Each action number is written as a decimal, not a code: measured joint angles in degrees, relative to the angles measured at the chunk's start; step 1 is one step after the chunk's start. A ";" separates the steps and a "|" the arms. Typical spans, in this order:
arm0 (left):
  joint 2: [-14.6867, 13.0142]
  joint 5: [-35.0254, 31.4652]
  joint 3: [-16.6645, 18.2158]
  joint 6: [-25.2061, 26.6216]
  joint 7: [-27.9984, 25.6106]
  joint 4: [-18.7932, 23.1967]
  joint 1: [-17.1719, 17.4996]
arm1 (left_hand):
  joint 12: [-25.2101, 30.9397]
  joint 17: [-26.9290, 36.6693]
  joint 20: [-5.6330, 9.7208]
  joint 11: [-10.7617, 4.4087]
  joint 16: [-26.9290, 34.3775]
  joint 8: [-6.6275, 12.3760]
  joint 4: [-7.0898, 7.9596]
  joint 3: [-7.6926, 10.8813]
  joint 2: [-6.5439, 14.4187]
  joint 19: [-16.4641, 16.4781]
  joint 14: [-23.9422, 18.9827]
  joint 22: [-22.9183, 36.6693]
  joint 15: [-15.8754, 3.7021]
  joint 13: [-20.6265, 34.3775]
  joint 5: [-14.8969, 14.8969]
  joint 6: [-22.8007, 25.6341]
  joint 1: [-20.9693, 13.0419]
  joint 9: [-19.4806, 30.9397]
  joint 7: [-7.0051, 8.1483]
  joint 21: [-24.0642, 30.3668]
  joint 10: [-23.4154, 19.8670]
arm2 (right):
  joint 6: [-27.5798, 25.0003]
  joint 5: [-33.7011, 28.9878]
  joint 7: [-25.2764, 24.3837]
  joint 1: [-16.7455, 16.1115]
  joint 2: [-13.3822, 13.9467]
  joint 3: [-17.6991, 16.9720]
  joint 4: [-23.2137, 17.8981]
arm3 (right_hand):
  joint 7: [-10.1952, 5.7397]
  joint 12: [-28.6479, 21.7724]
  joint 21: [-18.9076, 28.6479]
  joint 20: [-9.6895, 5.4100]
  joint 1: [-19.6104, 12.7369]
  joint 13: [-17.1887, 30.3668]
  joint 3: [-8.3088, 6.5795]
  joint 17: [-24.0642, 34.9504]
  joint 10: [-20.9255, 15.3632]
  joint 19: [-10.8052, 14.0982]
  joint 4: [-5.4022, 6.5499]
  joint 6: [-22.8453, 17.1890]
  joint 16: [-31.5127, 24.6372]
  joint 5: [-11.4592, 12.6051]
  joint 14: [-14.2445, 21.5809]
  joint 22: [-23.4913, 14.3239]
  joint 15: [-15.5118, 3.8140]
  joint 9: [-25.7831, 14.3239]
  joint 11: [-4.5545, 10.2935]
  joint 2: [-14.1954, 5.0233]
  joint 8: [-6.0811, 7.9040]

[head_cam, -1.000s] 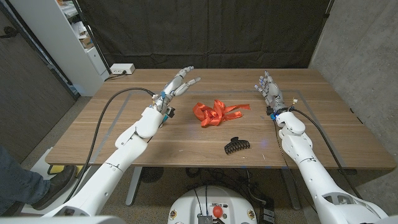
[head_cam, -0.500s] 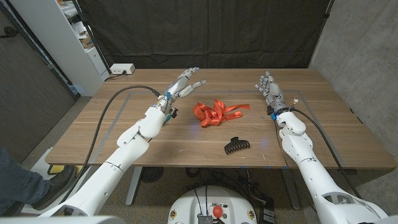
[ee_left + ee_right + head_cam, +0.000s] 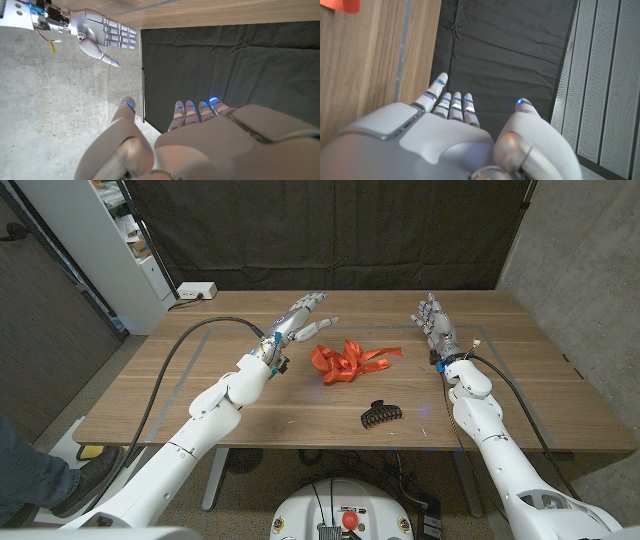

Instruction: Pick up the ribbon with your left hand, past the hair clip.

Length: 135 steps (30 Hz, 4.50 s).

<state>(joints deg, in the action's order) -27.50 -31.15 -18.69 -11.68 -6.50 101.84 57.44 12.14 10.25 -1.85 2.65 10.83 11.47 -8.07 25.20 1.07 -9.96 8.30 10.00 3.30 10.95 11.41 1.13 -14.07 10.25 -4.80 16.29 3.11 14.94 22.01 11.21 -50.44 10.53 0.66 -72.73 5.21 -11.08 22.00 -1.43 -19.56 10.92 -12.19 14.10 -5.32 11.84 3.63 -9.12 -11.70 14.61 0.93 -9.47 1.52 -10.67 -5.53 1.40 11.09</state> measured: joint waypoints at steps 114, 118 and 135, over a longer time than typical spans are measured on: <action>-1.77 -37.59 -18.73 27.42 11.34 6.23 -4.98 | 5.33 0.65 -10.81 0.01 2.16 3.16 -0.54 -2.30 -8.53 25.87 -16.31 0.66 5.47 2.52 1.33 10.36 -15.00 0.83 4.19 3.83 -9.63 | 1.34 2.07 1.13 -0.62 -1.58 -2.15 1.65 | -0.08 0.00 -2.94 0.52 0.22 0.02 0.47 -0.79 -0.92 1.11 -0.47 -1.12 0.00 -0.01 0.61 0.01 0.21 -0.01 -0.30 -0.22 0.00; -1.64 -38.92 -19.22 27.78 11.32 5.64 -5.29 | 5.33 0.66 -10.75 0.01 2.16 3.16 -0.54 -2.30 -8.53 25.93 -16.54 0.66 5.24 2.52 1.33 10.36 -15.00 0.82 4.19 3.61 -9.63 | 1.04 2.07 1.02 -0.62 -1.58 -2.15 1.65 | -0.08 0.00 -2.94 0.52 0.22 0.02 0.47 -0.79 -0.92 1.11 -0.47 -1.12 0.00 -0.01 0.61 0.01 0.21 -0.01 -0.30 -0.22 0.00; -0.81 -38.87 -20.41 28.12 14.81 3.53 -6.85 | 5.32 0.66 -10.83 -0.21 2.15 2.88 -0.54 -2.29 -8.30 26.47 -16.97 0.67 5.31 2.51 1.33 10.56 -15.68 0.82 3.97 3.17 -9.41 | 0.39 2.02 0.62 -0.92 -1.57 -2.24 0.54 | -0.08 0.00 -3.38 0.52 0.22 0.02 0.71 -0.79 -0.92 1.11 -0.71 -1.11 0.00 -0.01 0.61 0.01 0.21 -0.01 -0.30 -0.22 0.00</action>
<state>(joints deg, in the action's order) -28.30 -70.01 -39.10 16.45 8.30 105.38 50.59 17.46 10.92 -12.67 2.45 12.99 14.35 -8.61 22.90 -7.23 16.50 -8.67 10.66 8.61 13.46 12.74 11.69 -29.75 11.07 -0.83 19.46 -6.30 15.34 24.04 11.83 -51.36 8.96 -1.58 -72.19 5.12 -11.08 18.62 -0.92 -19.34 10.94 -11.48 13.32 -6.24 12.94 2.92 -10.23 -11.69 14.60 1.54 -9.46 1.73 -10.68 -5.83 1.19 11.09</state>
